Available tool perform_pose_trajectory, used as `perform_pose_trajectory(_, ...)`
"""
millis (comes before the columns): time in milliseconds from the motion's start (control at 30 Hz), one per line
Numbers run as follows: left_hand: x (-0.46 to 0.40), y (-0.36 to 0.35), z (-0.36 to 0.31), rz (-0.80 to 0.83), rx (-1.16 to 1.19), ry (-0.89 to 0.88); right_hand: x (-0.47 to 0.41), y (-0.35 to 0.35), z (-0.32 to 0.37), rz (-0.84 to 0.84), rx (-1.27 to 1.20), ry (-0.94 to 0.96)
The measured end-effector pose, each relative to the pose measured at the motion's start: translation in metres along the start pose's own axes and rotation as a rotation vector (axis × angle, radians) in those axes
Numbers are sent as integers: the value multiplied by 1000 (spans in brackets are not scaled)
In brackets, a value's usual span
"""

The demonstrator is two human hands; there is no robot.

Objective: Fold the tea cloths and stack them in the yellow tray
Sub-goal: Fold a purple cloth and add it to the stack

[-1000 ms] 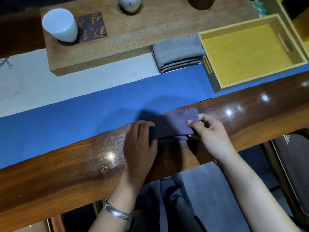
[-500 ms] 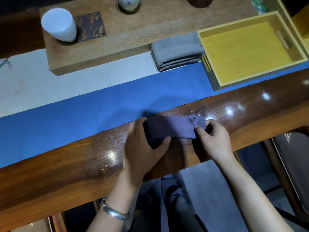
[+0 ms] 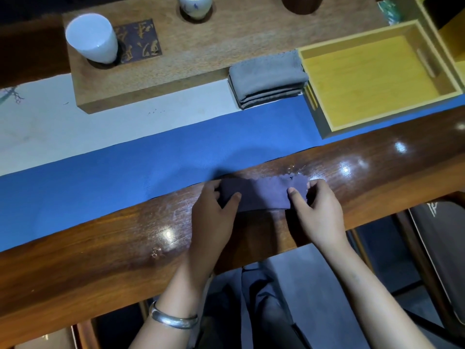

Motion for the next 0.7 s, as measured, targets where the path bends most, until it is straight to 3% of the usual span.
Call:
perform_pose_trajectory(100, 1, 0, -3, 87, 214, 36, 12, 8, -5, 27, -112, -121)
perform_pose_trajectory(167, 3, 0, -8, 133, 326, 50, 25, 8, -14, 99, -180, -298)
perform_pose_trajectory(267, 7, 1, -20, 160, 493, 76, 56, -10, -13, 385, -538, -677)
perform_pose_trajectory(333, 9, 3, -34, 187, 537, 57, 72, -25, 4, 591, -763, -804)
perform_pose_trajectory(433, 12, 7, -57, 257, 494, 2, 71, -35, 35, 683, -1244, -849)
perform_pose_trajectory(533, 7, 17, -82, 327, 515, -48, 46, -19, 65, 599, -1625, -780)
perform_pose_trajectory(600, -3, 24, -95, 328, 481, -115, 25, -6, 74, 514, -1671, -725)
perform_pose_trajectory(700, -21, 35, -106, 266, 463, -133, -7, 16, 74, 429, -1498, -649)
Point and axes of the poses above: each hand's wrist, its own x-axis away from the middle knuckle, its own y-axis out of the back of the hand, z = x × y, the point moved 6 cm from there along -x, towards the middle knuckle
